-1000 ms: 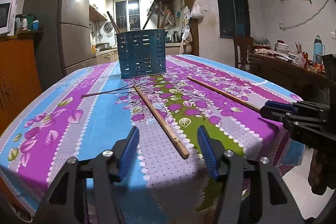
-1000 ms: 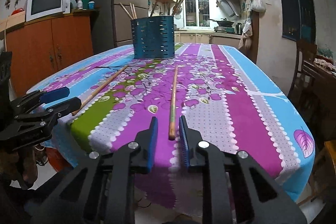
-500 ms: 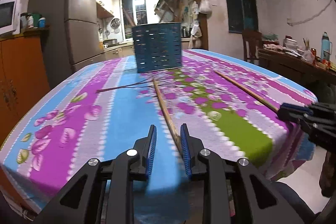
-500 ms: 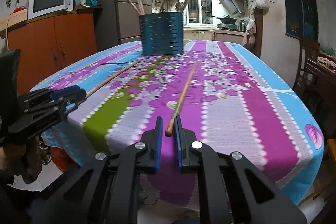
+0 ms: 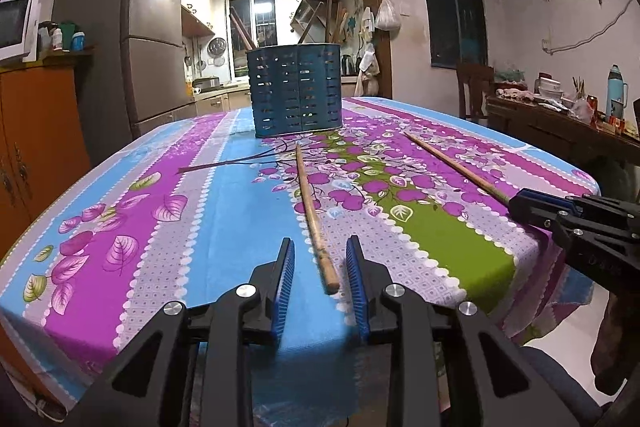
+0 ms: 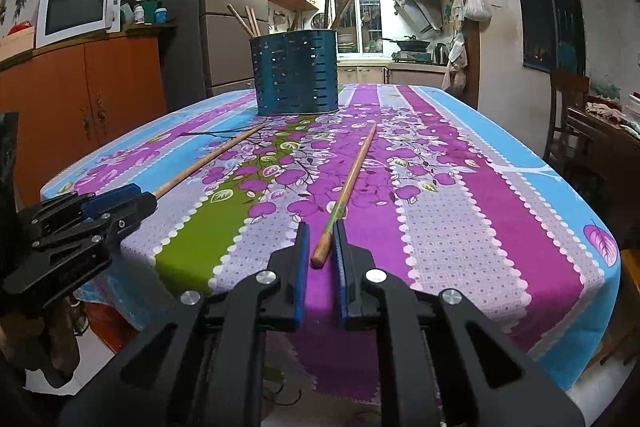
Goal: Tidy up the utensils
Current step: 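Close the left tool on a chopstick while the right tool grasps the other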
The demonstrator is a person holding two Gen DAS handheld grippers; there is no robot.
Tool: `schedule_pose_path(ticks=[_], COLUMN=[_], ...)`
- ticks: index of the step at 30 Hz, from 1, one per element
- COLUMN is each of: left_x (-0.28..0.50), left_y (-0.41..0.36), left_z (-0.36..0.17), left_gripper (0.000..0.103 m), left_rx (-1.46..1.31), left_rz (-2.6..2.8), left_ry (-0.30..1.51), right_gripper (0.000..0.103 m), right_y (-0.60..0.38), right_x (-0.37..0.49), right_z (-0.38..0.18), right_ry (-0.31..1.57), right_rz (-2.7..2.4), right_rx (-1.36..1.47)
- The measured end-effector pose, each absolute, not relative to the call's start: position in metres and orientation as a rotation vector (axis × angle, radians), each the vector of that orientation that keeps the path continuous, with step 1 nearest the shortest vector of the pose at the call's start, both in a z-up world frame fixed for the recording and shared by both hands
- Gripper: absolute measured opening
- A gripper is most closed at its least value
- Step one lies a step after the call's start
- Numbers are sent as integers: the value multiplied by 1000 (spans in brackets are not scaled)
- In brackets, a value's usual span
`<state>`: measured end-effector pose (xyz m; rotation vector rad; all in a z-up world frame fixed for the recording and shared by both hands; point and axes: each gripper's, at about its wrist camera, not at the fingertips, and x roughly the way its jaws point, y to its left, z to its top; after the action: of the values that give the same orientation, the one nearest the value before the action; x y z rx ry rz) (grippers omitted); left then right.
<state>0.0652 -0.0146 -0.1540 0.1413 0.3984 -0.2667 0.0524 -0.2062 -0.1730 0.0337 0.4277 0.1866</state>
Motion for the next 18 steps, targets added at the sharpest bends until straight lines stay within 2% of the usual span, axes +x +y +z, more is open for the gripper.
schedule_pose_path(ticks=[15, 17, 18], left_x=[51, 48, 46], left_y=[-19, -20, -23], left_z=[-167, -168, -168], left_gripper=[28, 20, 12], left_rx=[181, 187, 196], left_rz=[-252, -259, -263], left_ry=[293, 282, 278], right_gripper=[10, 10, 10], right_y=[-199, -199, -199], right_x=[44, 42, 41], right_z=[-178, -179, -179], right_ry=[384, 373, 372], right_rz=[119, 111, 111], right_rx=[7, 5, 8])
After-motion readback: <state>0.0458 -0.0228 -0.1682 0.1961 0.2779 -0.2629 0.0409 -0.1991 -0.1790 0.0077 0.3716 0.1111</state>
